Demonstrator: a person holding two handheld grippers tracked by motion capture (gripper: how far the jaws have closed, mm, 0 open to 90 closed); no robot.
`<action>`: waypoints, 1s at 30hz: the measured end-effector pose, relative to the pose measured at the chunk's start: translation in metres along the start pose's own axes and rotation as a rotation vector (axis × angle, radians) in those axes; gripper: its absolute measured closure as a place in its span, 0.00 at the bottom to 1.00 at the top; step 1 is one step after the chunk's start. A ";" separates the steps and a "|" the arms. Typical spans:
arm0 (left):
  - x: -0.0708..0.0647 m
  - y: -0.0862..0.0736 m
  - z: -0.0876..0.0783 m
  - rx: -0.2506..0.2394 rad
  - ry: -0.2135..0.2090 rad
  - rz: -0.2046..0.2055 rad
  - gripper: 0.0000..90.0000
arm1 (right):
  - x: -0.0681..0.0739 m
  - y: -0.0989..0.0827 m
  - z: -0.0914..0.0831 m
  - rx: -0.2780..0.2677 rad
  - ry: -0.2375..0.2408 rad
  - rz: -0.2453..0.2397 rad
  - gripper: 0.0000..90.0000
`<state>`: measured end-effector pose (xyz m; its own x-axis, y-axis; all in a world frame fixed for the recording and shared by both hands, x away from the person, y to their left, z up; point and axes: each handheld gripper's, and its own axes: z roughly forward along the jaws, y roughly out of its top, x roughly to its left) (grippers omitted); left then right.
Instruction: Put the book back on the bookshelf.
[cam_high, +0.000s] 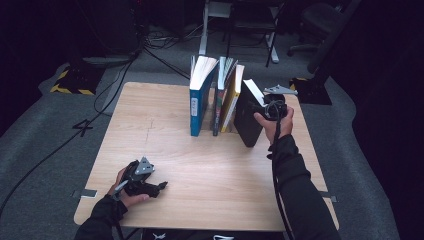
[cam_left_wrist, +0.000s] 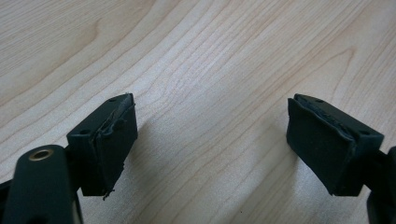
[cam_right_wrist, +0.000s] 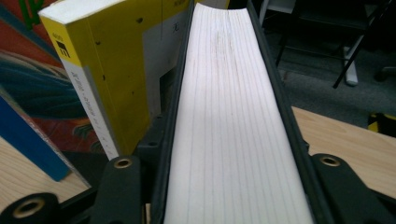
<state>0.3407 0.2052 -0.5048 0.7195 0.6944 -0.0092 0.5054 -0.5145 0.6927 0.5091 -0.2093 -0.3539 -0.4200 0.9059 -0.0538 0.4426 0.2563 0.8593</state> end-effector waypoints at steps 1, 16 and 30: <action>0.000 0.000 0.000 0.000 0.000 0.000 0.19 | 0.000 0.000 0.000 0.000 0.000 0.000 0.57; 0.000 0.000 0.000 -0.002 0.001 -0.002 0.19 | 0.004 0.029 0.011 -0.052 -0.060 0.039 0.59; -0.001 0.000 0.000 -0.002 -0.002 0.002 0.19 | -0.007 0.037 0.039 -0.147 -0.097 0.103 0.60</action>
<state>0.3402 0.2050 -0.5048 0.7217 0.6922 -0.0090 0.5028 -0.5152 0.6941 0.5593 -0.1933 -0.3415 -0.2972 0.9548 -0.0041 0.3558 0.1147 0.9275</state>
